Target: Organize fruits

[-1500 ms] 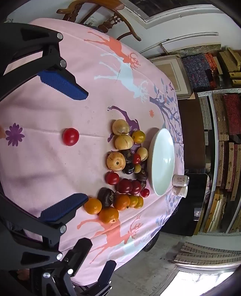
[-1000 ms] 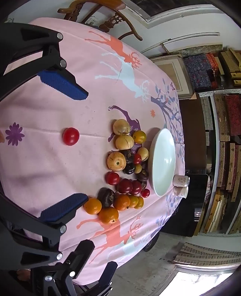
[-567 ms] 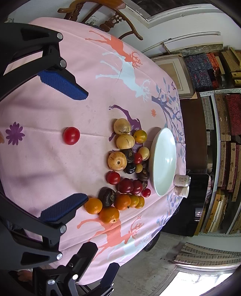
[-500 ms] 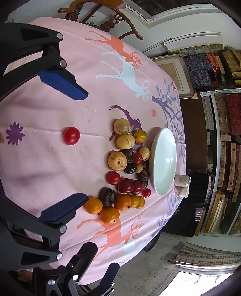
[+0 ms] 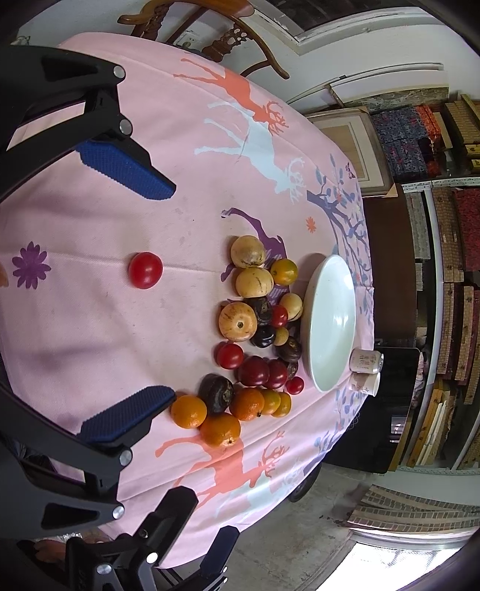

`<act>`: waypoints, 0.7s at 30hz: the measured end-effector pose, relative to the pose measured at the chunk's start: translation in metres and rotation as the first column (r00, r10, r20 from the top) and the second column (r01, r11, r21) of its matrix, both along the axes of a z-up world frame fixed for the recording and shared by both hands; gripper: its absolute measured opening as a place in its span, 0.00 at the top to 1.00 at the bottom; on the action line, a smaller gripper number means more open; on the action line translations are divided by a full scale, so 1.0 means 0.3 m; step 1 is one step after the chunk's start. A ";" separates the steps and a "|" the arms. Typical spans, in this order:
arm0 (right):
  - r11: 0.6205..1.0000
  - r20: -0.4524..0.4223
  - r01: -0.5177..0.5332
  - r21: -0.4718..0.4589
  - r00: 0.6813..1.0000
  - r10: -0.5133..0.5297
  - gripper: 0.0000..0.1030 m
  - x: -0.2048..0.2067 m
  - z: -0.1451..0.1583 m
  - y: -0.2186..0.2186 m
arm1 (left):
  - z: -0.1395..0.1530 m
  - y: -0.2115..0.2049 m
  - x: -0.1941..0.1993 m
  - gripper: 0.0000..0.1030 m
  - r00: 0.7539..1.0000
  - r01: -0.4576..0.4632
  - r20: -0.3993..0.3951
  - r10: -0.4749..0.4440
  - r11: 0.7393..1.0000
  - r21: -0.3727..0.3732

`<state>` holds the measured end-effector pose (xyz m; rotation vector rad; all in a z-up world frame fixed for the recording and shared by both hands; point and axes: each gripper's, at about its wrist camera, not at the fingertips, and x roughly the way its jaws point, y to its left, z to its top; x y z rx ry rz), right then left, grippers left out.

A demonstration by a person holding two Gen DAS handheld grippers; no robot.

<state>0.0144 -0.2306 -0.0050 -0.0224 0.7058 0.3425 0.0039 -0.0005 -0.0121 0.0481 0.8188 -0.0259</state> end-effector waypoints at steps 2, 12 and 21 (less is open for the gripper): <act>1.000 0.000 -0.001 0.000 1.000 0.001 0.03 0.003 -0.002 0.000 | -0.001 -0.002 -0.001 0.04 1.000 0.000 -0.006 0.000 1.000 -0.001; 1.000 -0.010 0.001 0.004 1.000 -0.001 0.03 0.010 -0.015 0.002 | -0.004 0.003 0.008 0.04 1.000 -0.004 -0.023 0.004 1.000 -0.010; 1.000 -0.019 0.005 0.007 1.000 -0.005 0.03 0.011 -0.021 -0.001 | -0.011 0.006 0.014 0.04 0.999 -0.008 -0.035 0.007 1.000 -0.014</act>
